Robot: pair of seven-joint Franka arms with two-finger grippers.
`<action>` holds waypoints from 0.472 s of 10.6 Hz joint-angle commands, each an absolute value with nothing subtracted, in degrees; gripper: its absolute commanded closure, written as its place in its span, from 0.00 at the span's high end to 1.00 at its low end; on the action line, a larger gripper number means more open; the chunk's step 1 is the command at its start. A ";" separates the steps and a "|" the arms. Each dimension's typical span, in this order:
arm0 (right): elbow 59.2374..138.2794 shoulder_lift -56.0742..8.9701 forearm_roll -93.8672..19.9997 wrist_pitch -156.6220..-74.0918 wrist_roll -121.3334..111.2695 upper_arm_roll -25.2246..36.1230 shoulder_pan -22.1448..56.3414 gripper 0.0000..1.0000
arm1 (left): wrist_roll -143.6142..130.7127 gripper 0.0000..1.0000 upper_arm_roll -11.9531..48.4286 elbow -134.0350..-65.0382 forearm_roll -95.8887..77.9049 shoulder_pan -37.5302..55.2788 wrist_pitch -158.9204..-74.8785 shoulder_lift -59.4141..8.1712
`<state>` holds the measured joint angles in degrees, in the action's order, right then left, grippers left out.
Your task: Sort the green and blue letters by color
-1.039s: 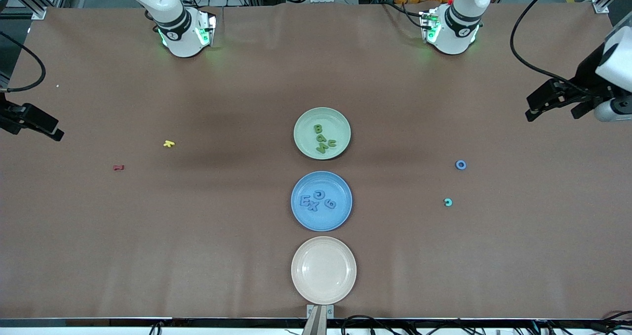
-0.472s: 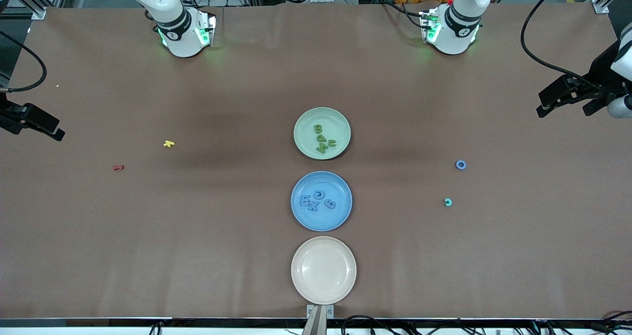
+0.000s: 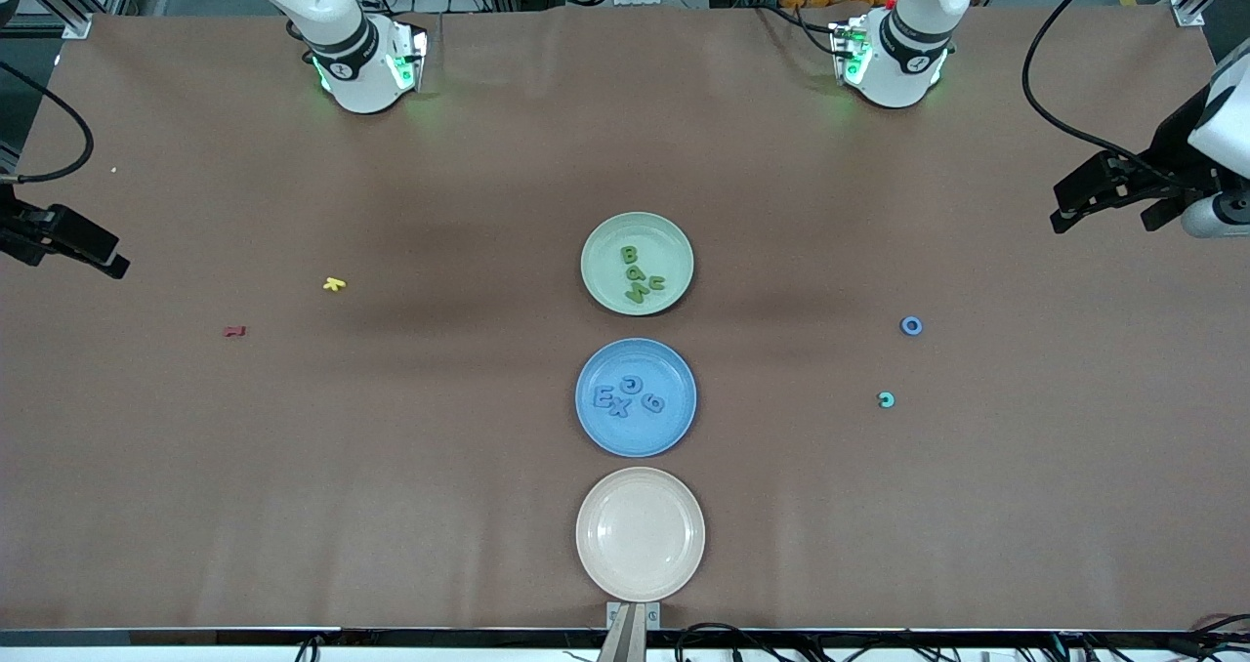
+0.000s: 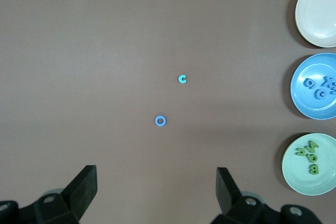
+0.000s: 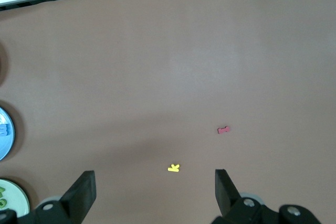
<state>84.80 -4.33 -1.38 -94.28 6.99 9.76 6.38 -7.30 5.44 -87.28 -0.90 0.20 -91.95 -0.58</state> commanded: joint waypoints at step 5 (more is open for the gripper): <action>85.25 -3.87 -1.58 -94.13 7.21 9.58 6.33 1.00 | -6.50 1.00 5.71 -86.92 -0.08 0.09 -89.47 0.09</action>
<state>84.81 -4.33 -1.38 -94.28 6.99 9.76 6.38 -7.06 5.46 -87.31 -0.69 0.20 -90.63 -0.62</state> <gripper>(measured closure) 0.000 0.000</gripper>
